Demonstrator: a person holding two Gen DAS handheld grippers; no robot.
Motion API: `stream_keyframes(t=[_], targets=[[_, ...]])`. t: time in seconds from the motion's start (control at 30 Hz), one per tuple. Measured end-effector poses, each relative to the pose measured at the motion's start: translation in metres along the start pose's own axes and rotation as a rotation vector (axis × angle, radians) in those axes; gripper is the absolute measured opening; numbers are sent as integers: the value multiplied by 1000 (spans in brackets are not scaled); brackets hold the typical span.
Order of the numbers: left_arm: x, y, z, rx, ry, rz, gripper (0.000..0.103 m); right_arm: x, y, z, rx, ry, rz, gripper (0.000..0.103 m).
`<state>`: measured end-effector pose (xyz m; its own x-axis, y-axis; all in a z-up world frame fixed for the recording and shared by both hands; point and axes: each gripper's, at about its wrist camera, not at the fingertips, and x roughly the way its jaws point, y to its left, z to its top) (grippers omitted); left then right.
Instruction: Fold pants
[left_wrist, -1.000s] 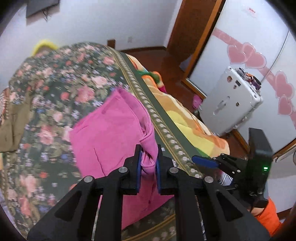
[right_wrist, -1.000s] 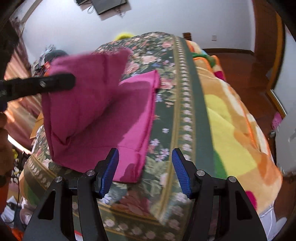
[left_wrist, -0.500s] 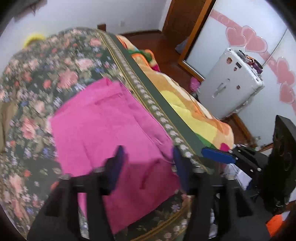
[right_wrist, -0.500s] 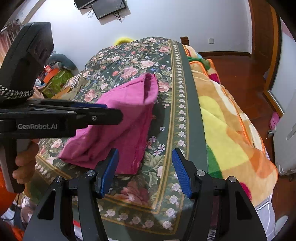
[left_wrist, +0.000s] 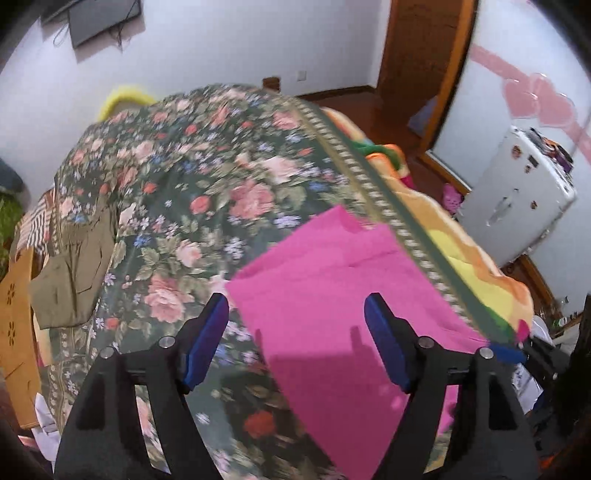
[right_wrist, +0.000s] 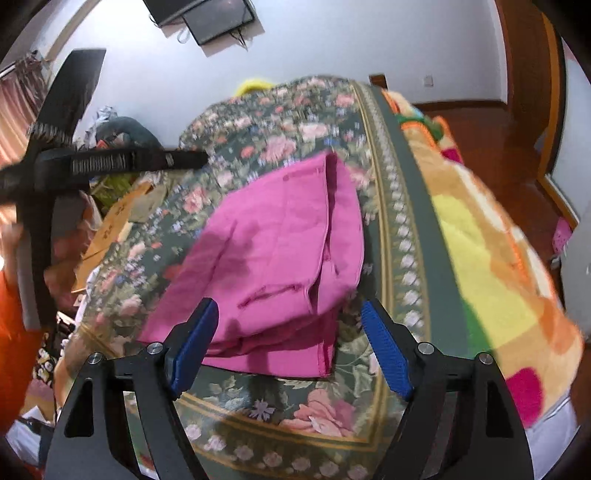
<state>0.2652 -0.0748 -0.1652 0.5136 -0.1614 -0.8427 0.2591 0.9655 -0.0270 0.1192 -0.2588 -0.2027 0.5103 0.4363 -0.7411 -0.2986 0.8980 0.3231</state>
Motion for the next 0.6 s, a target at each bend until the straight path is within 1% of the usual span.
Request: stream_keyframes(t=[0.03,0.1,0.17,0.23,0.27,0.37,0.4,0.43,0.47,0.5,0.53,0.6], targets=[[10,9,4,9,24,-10,80,6,-1,-3,6,13,-5,77],[23,15,7,38,49,2,80,20,-6,-10,18,37,-12,77],[38,17,9,76,71,4,80,28,-11,-13,31,59,1,77],[55,19,13,110,95,-22,80,28,-14,-14,26,47,21,77],[64,19,16,126,108,-26,81,28,-15,-13,15,45,17,77],[93,14,20,183,149,17,82,28,-18,-11,-1,29,-21,77],[103,13,20,199,168,23,82,29,-21,-10,5,29,-21,77],[116,12,21,210,189,20,85,29,-24,-9,9,28,-24,77],[123,13,21,207,198,14,90,29,-25,-7,6,25,-33,77],[128,16,22,200,198,2,92,30,-26,-6,-1,23,-45,77],[131,20,23,188,183,-19,95,31,-27,-4,-6,24,-53,77],[134,29,24,161,167,-63,95,34,-30,1,-16,24,-74,76]])
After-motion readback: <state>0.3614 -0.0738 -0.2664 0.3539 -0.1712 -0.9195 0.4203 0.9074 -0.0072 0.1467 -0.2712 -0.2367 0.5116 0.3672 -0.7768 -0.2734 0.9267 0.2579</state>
